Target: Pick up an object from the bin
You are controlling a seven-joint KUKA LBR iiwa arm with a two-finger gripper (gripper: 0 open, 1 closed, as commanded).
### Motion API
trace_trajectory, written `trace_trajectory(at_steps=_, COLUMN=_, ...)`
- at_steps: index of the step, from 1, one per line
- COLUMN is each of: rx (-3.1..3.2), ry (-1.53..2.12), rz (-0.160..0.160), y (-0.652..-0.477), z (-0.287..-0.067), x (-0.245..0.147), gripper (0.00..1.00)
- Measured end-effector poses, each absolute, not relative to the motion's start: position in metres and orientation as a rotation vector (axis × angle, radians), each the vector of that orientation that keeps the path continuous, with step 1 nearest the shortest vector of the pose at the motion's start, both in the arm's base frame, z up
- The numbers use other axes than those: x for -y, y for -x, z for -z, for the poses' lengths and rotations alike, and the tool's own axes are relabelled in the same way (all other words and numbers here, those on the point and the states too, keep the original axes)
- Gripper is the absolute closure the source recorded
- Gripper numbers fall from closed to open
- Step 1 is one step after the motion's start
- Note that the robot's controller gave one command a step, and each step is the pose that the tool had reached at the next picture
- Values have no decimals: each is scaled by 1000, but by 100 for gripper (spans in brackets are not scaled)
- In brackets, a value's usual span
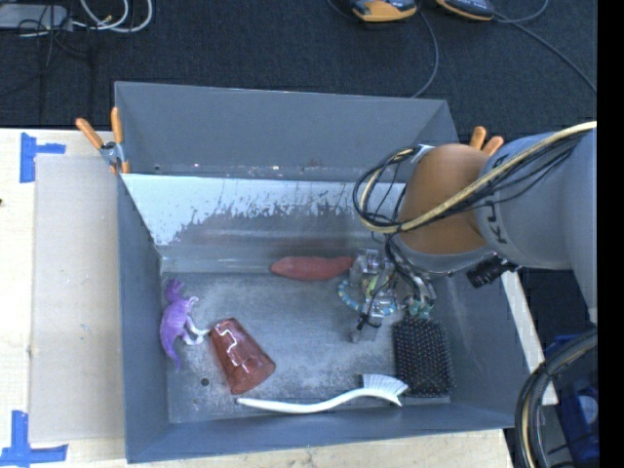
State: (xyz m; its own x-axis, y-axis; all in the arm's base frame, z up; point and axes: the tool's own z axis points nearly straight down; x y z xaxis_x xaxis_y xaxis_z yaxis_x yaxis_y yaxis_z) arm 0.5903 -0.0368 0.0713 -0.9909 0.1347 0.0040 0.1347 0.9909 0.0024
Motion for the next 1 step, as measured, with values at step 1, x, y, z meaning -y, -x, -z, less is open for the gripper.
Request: trace_trajectory(at_steps=1, rx=3127, ry=291, rz=4, y=-585, z=-72, x=66, gripper=0)
